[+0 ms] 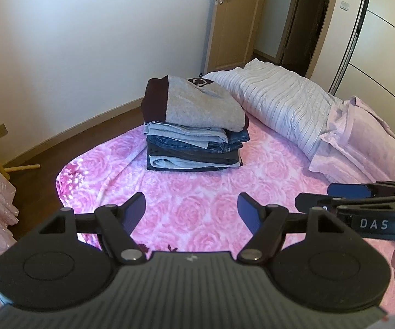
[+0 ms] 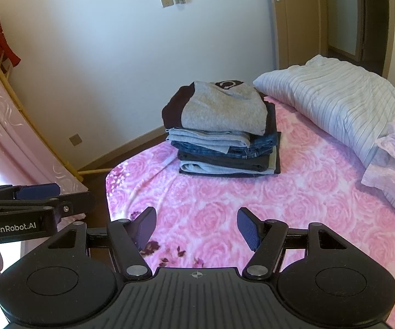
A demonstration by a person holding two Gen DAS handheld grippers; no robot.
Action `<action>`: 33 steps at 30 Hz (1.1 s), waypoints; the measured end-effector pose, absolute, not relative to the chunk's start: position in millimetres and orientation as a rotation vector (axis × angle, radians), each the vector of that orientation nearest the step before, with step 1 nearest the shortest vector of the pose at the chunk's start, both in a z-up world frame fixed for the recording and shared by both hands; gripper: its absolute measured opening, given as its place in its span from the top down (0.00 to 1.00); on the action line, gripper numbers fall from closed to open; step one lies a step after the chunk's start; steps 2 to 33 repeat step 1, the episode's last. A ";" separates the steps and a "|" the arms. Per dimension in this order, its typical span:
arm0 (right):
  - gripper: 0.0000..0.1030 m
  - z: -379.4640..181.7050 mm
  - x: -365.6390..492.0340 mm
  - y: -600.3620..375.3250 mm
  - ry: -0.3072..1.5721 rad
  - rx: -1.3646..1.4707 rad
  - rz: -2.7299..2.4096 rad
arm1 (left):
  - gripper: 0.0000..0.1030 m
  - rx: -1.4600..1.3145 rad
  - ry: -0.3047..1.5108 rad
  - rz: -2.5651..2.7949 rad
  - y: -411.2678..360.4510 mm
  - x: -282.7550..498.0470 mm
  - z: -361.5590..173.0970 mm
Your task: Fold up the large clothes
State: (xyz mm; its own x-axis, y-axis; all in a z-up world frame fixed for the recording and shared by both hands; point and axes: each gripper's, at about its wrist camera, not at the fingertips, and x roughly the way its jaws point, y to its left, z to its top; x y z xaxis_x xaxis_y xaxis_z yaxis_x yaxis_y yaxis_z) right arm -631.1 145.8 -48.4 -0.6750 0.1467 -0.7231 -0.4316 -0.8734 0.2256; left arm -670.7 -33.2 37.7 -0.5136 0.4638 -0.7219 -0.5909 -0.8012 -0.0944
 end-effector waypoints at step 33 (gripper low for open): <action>0.39 -48.0 -630.8 145.5 0.551 -1.053 2.554 | 0.31 -1.030 0.218 2.295 -33.1 -670.6 37.7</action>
